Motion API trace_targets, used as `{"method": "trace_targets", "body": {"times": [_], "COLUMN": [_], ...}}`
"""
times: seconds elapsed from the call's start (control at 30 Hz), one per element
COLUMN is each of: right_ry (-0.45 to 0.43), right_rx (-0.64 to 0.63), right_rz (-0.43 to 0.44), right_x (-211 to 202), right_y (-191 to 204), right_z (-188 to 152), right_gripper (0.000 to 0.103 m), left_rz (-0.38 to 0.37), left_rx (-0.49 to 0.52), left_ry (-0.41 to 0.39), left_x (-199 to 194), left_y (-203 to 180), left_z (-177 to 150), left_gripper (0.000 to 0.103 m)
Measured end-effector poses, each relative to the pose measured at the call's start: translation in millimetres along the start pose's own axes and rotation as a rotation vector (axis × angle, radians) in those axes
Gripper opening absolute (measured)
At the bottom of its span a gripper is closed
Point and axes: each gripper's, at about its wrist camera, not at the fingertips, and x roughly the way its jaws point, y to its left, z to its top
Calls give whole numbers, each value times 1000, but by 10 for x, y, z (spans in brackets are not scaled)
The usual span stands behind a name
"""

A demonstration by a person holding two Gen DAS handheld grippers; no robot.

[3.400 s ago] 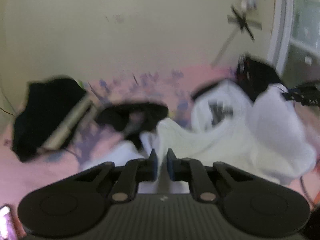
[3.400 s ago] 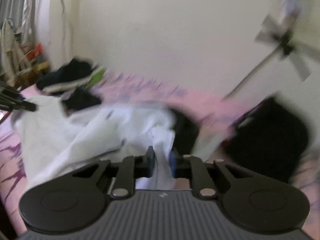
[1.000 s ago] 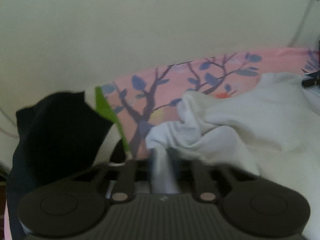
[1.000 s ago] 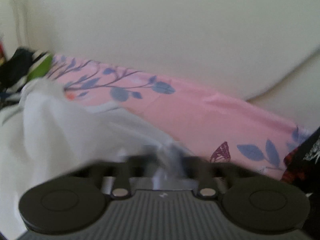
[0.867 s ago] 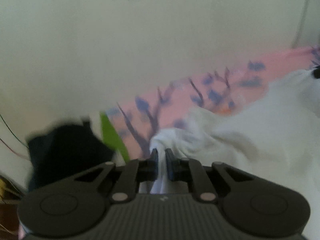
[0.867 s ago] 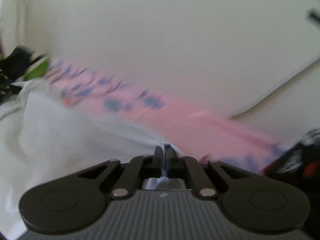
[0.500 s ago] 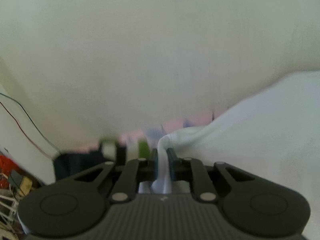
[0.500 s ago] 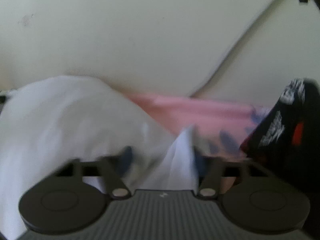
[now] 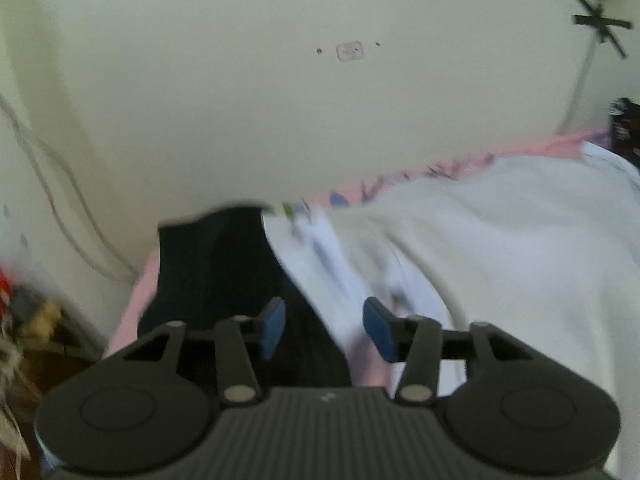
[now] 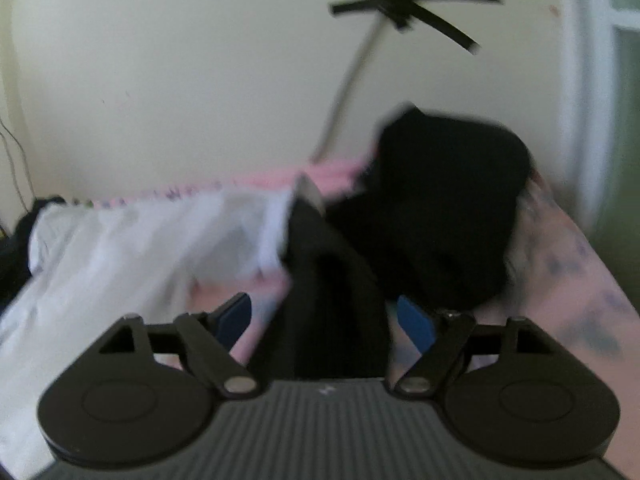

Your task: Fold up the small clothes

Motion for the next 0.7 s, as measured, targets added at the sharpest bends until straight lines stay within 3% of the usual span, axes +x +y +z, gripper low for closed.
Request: {"method": "trace_targets", "body": {"times": [0.1,0.13,0.17,0.2,0.23,0.3,0.4,0.5,0.53,0.57,0.6,0.63,0.7], "right_ry": [48,30,11,6,7,-58,-229,-350,-360,-347,-314,-320,-369], "right_rx": [-17,-34,-59,-75,-64,-55,-34,-16,-7,14,50,103,173], "right_rz": [-43,-49,-67,-58,-25,-45,-187,-417,-512,-597,-609,-577,-350], "right_x": [-89,-114,-151,-168,-216,-390,-883,-1266,-1298,-1322,-1356,-1437,-1601], "right_y": [23,49,105,142,148,159,-73,-534,-666,-807,-889,-936,-894], "right_z": [-284,-355,-402,-405,-389,-300,-37,213,263,301,325,308,170], "right_gripper": [65,51,14,0,0,0,0,0,5,47,59,71,69], "left_rz": [-37,-46,-48,-48,-46,-42,-9,14,20,25,28,25,8], "left_rx": [-38,-51,-67,-81,-98,-122,-145,-168,-176,-189,-208,-225,-252], "left_ry": [24,27,30,30,28,22,4,0,2,11,27,41,58], "left_x": [-282,-258,-312,-288,-383,-433,-666,-777,-798,-818,-803,-800,-794], "left_y": [-44,-31,-41,-55,-34,14,72,188,213,230,262,291,317], "left_z": [-331,-416,-483,-524,-566,-614,-718,-826,-855,-885,-917,-949,-1028], "left_gripper": [47,47,47,47,47,47,47,49,51,51,51,51,51]}}
